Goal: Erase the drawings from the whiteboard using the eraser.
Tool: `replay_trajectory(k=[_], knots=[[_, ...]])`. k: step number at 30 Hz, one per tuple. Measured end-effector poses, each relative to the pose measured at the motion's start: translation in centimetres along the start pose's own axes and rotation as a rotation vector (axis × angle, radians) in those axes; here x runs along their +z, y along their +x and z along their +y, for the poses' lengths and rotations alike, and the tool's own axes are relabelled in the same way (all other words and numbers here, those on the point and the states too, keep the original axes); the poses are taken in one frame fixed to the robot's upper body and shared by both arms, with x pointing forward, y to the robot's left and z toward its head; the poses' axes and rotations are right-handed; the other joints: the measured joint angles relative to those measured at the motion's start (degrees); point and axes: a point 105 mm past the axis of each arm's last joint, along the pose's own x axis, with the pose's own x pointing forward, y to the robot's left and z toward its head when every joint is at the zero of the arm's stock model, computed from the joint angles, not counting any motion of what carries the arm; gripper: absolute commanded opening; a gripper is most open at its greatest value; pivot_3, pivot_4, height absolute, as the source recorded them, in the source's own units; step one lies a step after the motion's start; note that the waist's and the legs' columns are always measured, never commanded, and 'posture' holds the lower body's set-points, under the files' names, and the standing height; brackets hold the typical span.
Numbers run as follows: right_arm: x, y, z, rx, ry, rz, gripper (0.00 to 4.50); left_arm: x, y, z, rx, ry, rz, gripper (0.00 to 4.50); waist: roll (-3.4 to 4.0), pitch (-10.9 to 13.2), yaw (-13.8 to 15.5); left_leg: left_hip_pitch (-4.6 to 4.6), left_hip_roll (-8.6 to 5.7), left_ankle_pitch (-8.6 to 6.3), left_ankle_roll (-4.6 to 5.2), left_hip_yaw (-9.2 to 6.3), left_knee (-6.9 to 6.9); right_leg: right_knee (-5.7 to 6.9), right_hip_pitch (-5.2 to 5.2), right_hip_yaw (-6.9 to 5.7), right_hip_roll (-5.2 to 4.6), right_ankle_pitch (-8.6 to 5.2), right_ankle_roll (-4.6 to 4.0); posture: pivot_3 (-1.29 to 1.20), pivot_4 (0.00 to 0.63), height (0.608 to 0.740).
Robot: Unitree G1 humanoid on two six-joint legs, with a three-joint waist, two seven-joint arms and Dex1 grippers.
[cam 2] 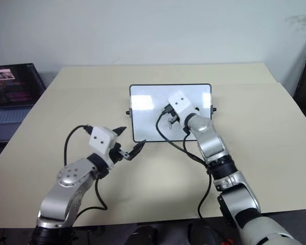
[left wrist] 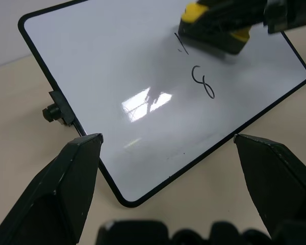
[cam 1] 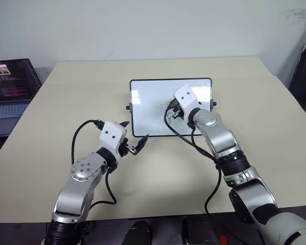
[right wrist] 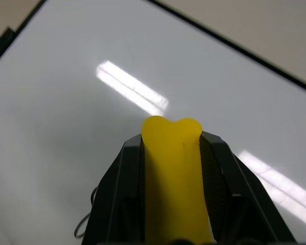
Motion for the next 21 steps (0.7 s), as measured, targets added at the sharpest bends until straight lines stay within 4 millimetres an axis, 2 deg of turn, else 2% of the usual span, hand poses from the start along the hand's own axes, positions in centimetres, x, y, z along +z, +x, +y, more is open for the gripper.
replay_trajectory(k=[4, 7, 9, 13, 21], knots=[[2.9, 0.7, 0.0, -0.007, -0.014, -0.073, 1.14, 0.0, 0.0, 0.0, 0.000, 0.001, -0.001, 4.50, 0.01, 0.00, -0.16, 0.00, 0.00, -0.01, 0.01, 0.02, -0.03, -0.03, -0.02, 0.01, 0.00, 0.00, 0.00, 0.00, 0.150, 0.740], [3.9, 1.7, 0.3, -0.005, -0.028, -0.104, 1.14, 0.3, 0.2, 0.1, -0.002, 0.007, -0.009, 4.50, 0.01, 0.00, -0.05, 0.00, -0.02, -0.03, 0.05, 0.02, -0.02, -0.03, 0.00, -0.02, 0.01, 0.00, 0.00, 0.00, 0.150, 0.740], [3.4, 2.4, 0.4, -0.002, -0.034, -0.096, 1.14, 0.4, 0.3, 0.2, -0.002, 0.009, -0.013, 4.50, 0.00, 0.00, -0.02, 0.01, -0.03, -0.03, 0.05, 0.03, -0.02, -0.03, 0.01, -0.01, 0.00, 0.00, 0.00, 0.00, 0.150, 0.740], [0.7, 3.3, 1.0, 0.022, -0.033, -0.030, 1.14, 0.3, 0.3, 0.2, -0.001, 0.007, -0.009, 4.50, 0.00, 0.02, 0.00, -0.02, -0.03, -0.02, 0.04, 0.04, -0.03, -0.06, 0.00, 0.00, 0.00, 0.00, 0.00, 0.00, 0.150, 0.740], [-0.1, 3.2, 1.6, 0.051, -0.065, -0.030, 1.14, 0.0, 0.1, -0.5, -0.013, -0.002, -0.001, 4.50, 0.01, 0.02, -0.08, 0.02, -0.01, -0.05, 0.08, 0.01, -0.01, 0.01, 0.02, -0.01, 0.01, 0.00, -0.01, 0.00, 0.150, 0.740]])
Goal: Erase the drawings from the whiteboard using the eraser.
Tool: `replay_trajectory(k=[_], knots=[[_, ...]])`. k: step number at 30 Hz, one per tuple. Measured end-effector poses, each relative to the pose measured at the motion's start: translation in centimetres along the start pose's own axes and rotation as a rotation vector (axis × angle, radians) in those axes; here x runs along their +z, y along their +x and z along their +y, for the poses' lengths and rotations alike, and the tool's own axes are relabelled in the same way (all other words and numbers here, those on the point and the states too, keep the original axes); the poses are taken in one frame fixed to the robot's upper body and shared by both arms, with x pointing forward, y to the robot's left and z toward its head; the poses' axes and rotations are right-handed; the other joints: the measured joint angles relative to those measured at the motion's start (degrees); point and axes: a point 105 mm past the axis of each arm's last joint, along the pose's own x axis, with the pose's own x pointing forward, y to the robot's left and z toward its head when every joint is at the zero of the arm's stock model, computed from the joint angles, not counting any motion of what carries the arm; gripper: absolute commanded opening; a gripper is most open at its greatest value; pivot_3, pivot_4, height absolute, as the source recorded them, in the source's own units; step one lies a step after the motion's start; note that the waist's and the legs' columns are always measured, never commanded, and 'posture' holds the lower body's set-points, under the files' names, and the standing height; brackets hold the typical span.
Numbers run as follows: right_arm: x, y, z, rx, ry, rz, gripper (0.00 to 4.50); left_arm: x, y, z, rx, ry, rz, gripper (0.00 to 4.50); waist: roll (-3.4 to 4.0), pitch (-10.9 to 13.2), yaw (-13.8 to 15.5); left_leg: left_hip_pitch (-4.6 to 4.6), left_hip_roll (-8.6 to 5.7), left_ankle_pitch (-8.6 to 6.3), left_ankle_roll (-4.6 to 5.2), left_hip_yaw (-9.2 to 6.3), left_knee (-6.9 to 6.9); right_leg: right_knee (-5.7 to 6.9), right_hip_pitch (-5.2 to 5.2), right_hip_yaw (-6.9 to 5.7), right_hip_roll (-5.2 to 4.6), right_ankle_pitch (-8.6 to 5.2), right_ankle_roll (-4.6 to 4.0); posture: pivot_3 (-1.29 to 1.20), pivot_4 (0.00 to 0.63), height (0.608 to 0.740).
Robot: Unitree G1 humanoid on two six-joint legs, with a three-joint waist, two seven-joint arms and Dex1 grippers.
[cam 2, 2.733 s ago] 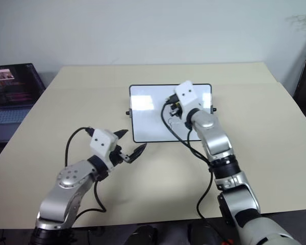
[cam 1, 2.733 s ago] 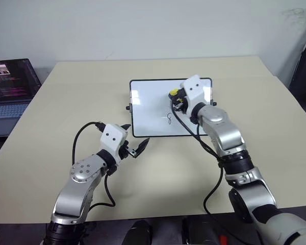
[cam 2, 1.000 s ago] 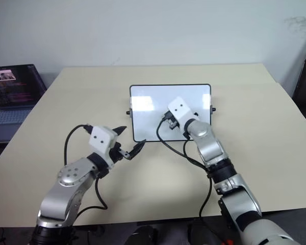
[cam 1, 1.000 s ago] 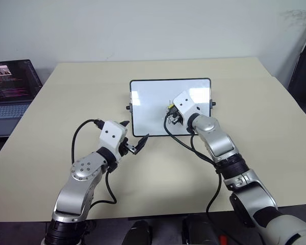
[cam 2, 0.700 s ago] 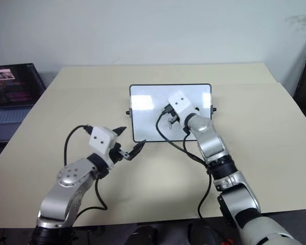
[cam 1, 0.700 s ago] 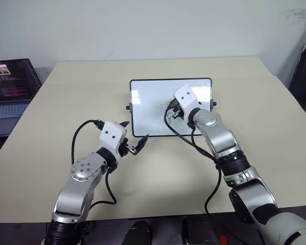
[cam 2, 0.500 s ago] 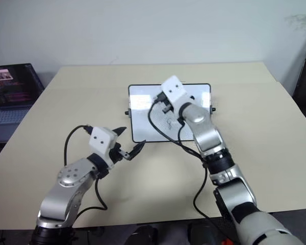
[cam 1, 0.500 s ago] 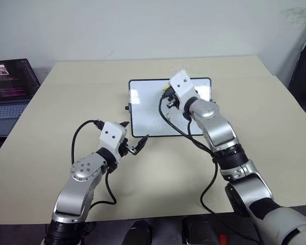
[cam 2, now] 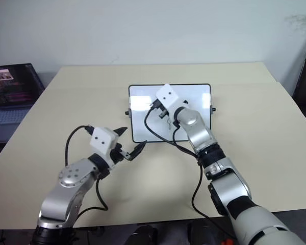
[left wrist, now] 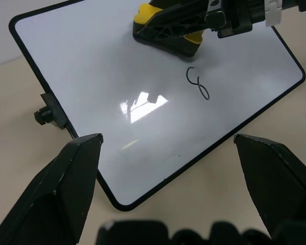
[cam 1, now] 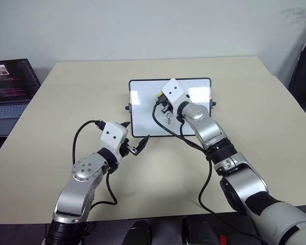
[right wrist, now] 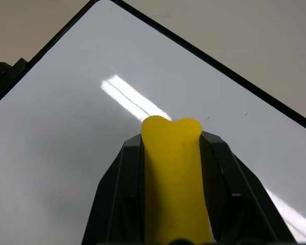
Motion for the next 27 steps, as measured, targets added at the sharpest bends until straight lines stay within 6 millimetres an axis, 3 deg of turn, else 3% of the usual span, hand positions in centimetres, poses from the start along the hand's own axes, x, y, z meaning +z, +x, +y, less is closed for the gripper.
replay_trajectory(k=[8, 27], knots=[[-1.4, -1.2, 1.0, 0.024, 0.006, 0.040, 1.14, 0.1, 0.0, 0.0, 0.000, 0.001, -0.003, 4.50, 0.00, -0.01, 0.12, 0.04, -0.01, 0.00, 0.00, -0.02, 0.03, 0.04, 0.04, -0.01, 0.00, 0.00, 0.00, 0.00, 0.150, 0.740], [-3.1, -2.8, -1.8, -0.035, -0.041, 0.095, 1.14, 0.6, 0.7, -0.7, -0.027, -0.008, -0.025, 4.50, -0.02, -0.02, 0.32, 0.13, -0.07, 0.02, 0.00, -0.04, 0.09, 0.04, 0.26, -0.13, 0.00, 0.00, 0.01, 0.00, 0.150, 0.740]])
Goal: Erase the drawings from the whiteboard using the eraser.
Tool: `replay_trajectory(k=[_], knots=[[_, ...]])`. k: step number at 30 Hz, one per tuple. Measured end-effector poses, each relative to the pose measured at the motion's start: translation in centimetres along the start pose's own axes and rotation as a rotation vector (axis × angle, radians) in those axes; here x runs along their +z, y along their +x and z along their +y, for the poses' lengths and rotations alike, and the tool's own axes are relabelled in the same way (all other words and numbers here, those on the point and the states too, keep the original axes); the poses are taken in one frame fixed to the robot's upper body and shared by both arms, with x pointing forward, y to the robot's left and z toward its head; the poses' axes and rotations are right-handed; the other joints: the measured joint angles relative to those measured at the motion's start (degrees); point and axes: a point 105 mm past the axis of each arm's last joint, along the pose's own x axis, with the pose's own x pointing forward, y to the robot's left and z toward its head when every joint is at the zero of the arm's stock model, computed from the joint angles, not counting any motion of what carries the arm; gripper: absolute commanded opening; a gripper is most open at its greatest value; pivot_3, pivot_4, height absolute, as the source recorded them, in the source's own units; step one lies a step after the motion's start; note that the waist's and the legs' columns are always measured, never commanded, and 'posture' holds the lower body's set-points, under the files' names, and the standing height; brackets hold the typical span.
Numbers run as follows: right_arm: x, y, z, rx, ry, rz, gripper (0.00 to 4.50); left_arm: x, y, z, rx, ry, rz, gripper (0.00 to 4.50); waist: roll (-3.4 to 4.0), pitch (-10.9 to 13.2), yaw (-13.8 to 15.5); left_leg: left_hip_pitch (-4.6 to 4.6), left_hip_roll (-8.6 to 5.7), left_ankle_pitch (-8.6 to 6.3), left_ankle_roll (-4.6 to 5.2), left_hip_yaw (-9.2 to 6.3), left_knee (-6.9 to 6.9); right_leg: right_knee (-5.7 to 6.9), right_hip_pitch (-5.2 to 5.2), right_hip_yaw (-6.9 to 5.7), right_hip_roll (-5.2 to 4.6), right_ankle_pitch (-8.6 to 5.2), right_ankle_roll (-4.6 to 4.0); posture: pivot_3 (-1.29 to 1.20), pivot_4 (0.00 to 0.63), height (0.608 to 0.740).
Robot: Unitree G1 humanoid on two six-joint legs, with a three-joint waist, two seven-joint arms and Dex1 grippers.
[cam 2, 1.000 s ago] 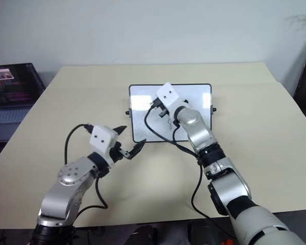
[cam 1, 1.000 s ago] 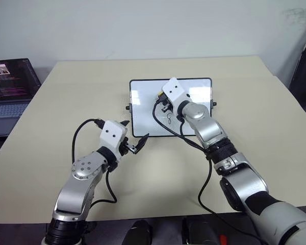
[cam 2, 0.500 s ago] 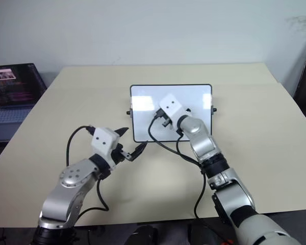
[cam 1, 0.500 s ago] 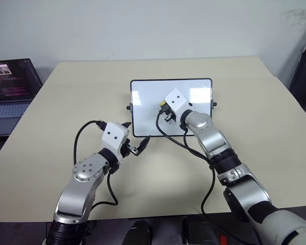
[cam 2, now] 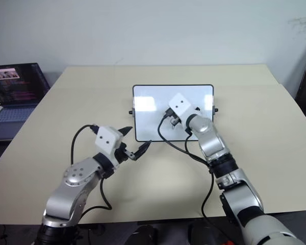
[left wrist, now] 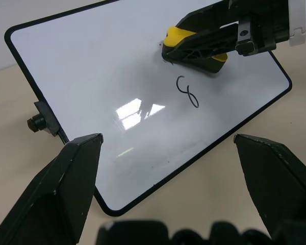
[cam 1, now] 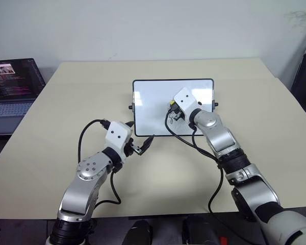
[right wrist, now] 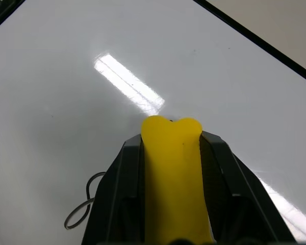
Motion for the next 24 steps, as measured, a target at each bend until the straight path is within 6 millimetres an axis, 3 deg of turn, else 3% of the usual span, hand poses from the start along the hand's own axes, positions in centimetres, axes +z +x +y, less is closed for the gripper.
replay_trajectory(k=[18, 20, 24], knots=[[-0.7, -1.3, -1.5, -0.040, 0.011, 0.030, 1.14, 0.1, 0.1, 0.1, 0.000, 0.002, -0.002, 4.50, -0.03, -0.01, 0.04, -0.01, 0.01, 0.02, 0.00, -0.05, -0.01, -0.03, 0.02, 0.01, -0.01, 0.00, 0.01, 0.00, 0.150, 0.740], [0.0, -1.4, -1.9, -0.054, 0.038, 0.020, 1.14, 0.1, 0.1, 0.1, 0.000, 0.002, -0.001, 4.50, -0.01, 0.04, -0.01, -0.07, 0.01, 0.02, -0.02, -0.07, -0.03, -0.03, -0.08, 0.04, -0.01, 0.00, 0.01, 0.00, 0.150, 0.740], [3.1, -1.2, -1.8, -0.049, 0.043, -0.064, 1.14, 0.2, 0.2, 0.1, 0.000, 0.004, -0.005, 4.50, -0.01, 0.05, -0.38, -0.08, 0.07, 0.04, -0.06, -0.02, -0.10, -0.05, -0.18, 0.08, 0.00, -0.01, -0.01, 0.00, 0.150, 0.740]])
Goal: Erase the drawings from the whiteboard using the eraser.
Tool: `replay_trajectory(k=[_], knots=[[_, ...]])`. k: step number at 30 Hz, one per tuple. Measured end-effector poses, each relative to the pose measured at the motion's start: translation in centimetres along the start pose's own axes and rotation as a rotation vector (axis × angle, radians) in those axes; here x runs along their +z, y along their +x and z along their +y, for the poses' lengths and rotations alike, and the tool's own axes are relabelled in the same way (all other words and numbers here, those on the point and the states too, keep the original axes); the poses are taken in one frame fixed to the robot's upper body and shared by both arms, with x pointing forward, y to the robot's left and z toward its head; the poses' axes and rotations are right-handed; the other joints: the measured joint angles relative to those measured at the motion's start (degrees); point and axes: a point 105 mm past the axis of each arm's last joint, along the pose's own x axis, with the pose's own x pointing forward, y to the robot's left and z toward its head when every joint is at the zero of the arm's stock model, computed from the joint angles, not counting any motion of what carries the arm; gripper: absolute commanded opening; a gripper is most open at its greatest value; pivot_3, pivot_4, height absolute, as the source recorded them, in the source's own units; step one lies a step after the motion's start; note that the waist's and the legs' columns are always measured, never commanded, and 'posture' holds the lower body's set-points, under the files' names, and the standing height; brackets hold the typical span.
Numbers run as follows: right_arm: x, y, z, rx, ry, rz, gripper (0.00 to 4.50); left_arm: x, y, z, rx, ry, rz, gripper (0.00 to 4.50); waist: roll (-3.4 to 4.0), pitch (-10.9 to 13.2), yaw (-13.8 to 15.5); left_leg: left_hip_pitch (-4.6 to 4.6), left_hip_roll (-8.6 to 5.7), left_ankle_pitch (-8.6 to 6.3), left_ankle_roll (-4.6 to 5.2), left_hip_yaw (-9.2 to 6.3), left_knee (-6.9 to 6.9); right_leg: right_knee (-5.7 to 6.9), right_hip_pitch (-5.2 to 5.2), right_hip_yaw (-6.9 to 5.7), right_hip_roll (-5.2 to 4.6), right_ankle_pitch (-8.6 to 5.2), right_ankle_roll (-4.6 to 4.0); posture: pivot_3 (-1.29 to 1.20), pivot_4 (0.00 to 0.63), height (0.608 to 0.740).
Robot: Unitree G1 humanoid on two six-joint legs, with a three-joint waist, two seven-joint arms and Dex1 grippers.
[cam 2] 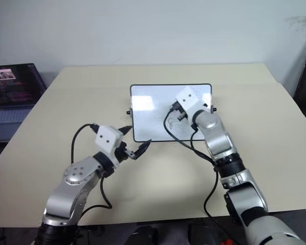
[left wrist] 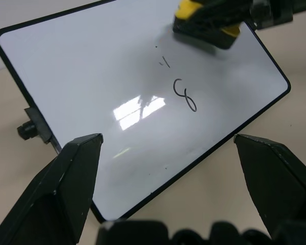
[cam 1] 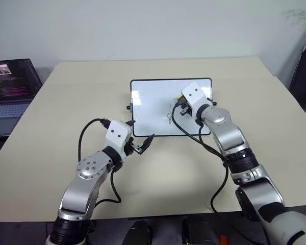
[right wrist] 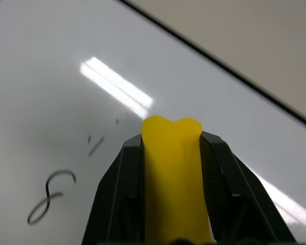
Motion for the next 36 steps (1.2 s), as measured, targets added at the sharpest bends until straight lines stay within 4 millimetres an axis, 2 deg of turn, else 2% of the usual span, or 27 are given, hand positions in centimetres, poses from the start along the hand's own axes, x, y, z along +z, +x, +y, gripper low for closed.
replay_trajectory(k=[2, 5, 8, 12, 16, 22, 36], knots=[[1.0, 0.2, 0.5, 0.012, 0.007, -0.028, 1.14, 0.1, 0.0, 0.0, 0.000, 0.001, -0.002, 4.50, 0.00, 0.00, -0.01, -0.06, 0.01, 0.01, -0.03, 0.00, -0.03, -0.07, -0.04, -0.01, 0.00, 0.00, 0.00, 0.00, 0.150, 0.740], [1.3, 0.6, 1.4, 0.034, 0.016, -0.042, 1.14, 0.1, 0.0, 0.0, 0.000, 0.001, -0.002, 4.50, 0.00, 0.00, 0.18, -0.11, -0.01, 0.00, -0.04, 0.00, -0.04, -0.23, -0.04, -0.01, -0.02, 0.00, 0.00, 0.00, 0.150, 0.740], [0.9, 1.1, 2.8, 0.075, 0.001, -0.040, 1.14, 0.0, 0.0, 0.0, 0.001, 0.001, -0.001, 4.50, 0.01, 0.01, 0.21, -0.13, -0.01, 0.00, -0.03, -0.01, -0.07, -0.33, -0.03, -0.03, -0.01, 0.01, 0.00, 0.00, 0.150, 0.740], [0.4, 1.3, 3.4, 0.094, -0.044, -0.043, 1.14, -0.3, -0.1, 0.0, 0.003, -0.005, 0.008, 4.50, 0.01, 0.00, 0.25, -0.14, 0.00, 0.00, -0.04, -0.01, -0.14, -0.42, -0.02, -0.03, -0.01, 0.01, 0.00, 0.00, 0.150, 0.740], [-1.3, 1.5, 3.7, 0.109, -0.120, -0.011, 1.14, -0.3, -0.2, 0.0, 0.005, -0.006, 0.009, 4.50, 0.01, 0.01, 0.26, -0.14, 0.00, 0.00, -0.05, 0.00, -0.16, -0.46, -0.02, -0.03, -0.01, 0.01, 0.01, 0.00, 0.150, 0.740], [-2.2, 1.4, 3.6, 0.125, -0.239, -0.029, 1.14, -0.4, -0.2, -0.1, 0.007, -0.007, 0.011, 4.50, 0.00, 0.00, 0.27, -0.07, 0.00, -0.01, -0.02, 0.02, -0.14, -0.45, 0.11, -0.08, 0.00, 0.01, 0.01, 0.00, 0.150, 0.740], [-4.0, 0.2, 2.3, 0.120, -0.276, 0.002, 1.14, -0.1, 0.0, -0.1, 0.002, -0.006, 0.002, 4.50, -0.04, -0.03, 0.54, -0.02, -0.04, -0.01, 0.01, 0.00, 0.01, -0.45, 0.28, -0.14, 0.00, 0.04, 0.05, 0.00, 0.150, 0.740]])
